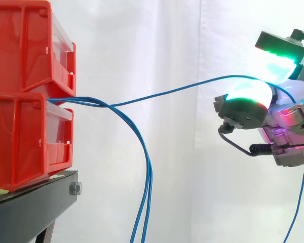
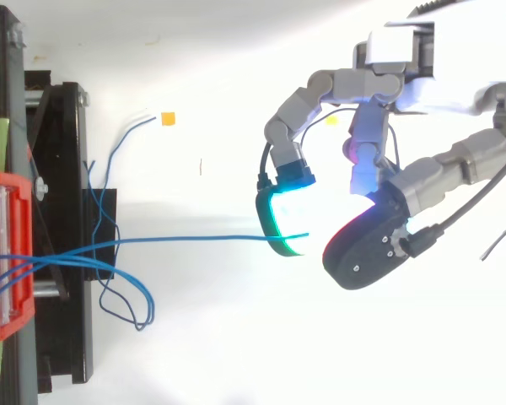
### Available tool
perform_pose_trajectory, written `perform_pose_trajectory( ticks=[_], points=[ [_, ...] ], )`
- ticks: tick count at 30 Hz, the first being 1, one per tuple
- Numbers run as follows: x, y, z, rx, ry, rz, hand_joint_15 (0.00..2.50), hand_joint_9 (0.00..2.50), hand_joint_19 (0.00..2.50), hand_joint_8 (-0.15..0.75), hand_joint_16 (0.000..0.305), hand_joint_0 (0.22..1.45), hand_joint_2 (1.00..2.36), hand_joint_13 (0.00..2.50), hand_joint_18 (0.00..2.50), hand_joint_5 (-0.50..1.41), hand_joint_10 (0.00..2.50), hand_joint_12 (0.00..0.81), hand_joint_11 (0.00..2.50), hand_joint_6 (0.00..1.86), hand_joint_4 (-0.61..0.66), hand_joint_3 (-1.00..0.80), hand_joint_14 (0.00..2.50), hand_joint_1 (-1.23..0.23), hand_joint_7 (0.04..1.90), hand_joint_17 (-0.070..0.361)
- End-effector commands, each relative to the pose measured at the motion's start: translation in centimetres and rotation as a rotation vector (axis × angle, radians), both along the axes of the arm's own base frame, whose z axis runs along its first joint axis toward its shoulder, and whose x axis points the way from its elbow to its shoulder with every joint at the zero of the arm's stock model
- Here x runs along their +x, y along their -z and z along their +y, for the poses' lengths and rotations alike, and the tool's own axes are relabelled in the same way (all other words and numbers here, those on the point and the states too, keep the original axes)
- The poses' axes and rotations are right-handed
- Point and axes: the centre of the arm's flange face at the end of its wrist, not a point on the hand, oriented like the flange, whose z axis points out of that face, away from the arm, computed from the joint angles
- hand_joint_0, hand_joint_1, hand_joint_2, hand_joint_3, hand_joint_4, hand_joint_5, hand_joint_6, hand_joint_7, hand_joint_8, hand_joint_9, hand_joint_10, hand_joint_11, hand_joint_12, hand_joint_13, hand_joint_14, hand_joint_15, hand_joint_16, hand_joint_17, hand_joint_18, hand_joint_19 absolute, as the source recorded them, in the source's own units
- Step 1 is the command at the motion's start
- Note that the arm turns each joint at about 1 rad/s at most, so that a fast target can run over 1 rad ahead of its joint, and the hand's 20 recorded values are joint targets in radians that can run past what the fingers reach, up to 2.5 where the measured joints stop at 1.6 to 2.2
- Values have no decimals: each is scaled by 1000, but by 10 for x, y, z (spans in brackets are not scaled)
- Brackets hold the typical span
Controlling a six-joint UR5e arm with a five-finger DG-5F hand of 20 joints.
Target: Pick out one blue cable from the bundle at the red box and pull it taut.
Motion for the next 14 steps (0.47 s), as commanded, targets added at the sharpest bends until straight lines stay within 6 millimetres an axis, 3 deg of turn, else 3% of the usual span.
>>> perform_pose_trajectory(
  ticks=[1, 14],
  points=[
    [0, 0, 0, 0, 0, -1, 1648, 1510, 1293, 311, 42, 647, 1024, 1310, 1206, -134, 26, 320, 1266, 928, 17, -217, 852, -701, 1099, 94],
    [0, -1, 0, 0, 0, -1, 1655, 1509, 1290, 313, 42, 647, 1023, 1311, 1196, -135, 25, 316, 1251, 928, 17, -219, 833, -703, 1097, 94]
  ],
)
